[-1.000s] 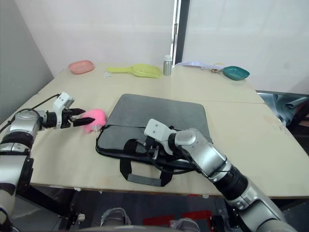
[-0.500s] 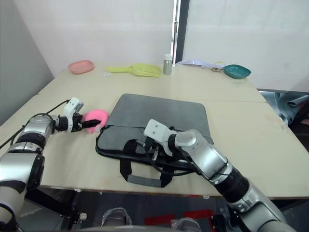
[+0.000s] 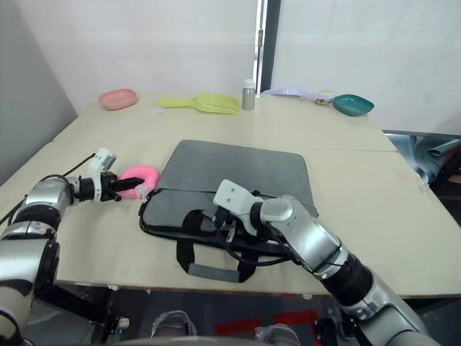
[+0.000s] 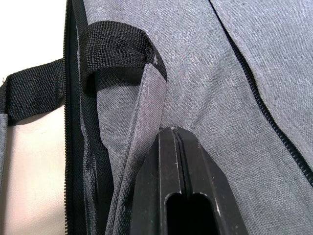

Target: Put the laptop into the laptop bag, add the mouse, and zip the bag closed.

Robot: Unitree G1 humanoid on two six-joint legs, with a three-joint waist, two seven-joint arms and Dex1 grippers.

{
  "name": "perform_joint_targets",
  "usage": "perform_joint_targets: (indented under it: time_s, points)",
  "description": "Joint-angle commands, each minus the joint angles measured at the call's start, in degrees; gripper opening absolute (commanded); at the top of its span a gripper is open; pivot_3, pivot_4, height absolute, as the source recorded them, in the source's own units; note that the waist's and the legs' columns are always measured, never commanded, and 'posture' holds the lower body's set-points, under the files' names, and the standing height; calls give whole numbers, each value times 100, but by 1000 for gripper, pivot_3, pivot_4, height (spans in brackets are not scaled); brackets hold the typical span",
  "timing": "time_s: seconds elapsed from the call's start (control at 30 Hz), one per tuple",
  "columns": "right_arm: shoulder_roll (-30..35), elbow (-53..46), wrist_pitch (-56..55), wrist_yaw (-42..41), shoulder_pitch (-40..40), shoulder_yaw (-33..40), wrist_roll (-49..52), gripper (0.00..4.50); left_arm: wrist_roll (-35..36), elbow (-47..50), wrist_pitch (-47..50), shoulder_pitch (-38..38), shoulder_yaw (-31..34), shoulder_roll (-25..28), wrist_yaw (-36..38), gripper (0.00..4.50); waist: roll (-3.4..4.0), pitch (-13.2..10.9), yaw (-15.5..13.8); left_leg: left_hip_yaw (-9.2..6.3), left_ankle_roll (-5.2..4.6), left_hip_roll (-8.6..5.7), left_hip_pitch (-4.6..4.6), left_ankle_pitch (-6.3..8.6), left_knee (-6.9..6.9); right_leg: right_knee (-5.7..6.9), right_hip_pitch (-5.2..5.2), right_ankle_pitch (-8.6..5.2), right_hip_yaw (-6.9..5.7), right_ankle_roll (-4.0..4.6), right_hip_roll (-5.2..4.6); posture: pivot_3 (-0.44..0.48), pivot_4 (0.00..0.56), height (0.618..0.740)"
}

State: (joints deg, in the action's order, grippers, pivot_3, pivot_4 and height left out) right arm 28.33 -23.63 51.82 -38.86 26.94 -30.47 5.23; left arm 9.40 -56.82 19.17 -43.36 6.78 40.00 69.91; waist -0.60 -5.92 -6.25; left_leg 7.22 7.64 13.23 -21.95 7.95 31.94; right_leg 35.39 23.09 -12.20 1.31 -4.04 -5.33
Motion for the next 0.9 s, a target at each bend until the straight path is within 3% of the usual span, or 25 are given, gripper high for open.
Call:
perform_joint_targets:
  time_s: [0.03,0.1,0.17,0.4,0.47,0.57,0.9]
  points:
    - [269,515,490,138,-204,-335,-308,0,358,1290,682,544,48,230,306,31,5,-3,12,0,0,0,0,0,-2,0,0,0,0,0,0,0,150,740]
    - [330,621,469,165,-178,-560,-445,0,690,2585,1345,1285,74,507,548,31,11,-6,78,7,0,0,2,0,-6,-4,4,0,1,0,2,0,150,740]
    - [312,703,449,194,-138,-607,-463,0,843,3222,1694,1751,153,695,469,31,22,-10,100,13,2,2,2,1,-21,-20,6,-1,1,-2,3,0,150,740]
    - [211,862,415,264,-54,-599,-455,0,1156,4506,2346,3020,268,1226,351,31,47,-25,87,19,3,2,11,3,-39,-21,7,-12,7,-18,2,0,150,740]
    - [193,890,406,273,-47,-611,-457,0,1261,4834,2492,3343,288,1340,323,31,49,-25,90,20,4,2,11,3,-42,-22,10,-54,11,-86,2,0,150,740]
    - [154,929,400,281,-45,-625,-466,0,1444,5385,2685,3901,305,1554,411,31,52,-27,96,25,4,0,10,4,-50,-22,20,-57,14,-92,4,0,150,740]
    - [64,1027,365,279,-18,-657,-474,0,1531,6261,2342,5562,403,2366,746,31,59,-10,228,46,5,-1,8,5,-90,-30,50,-60,29,-96,10,0,150,740]
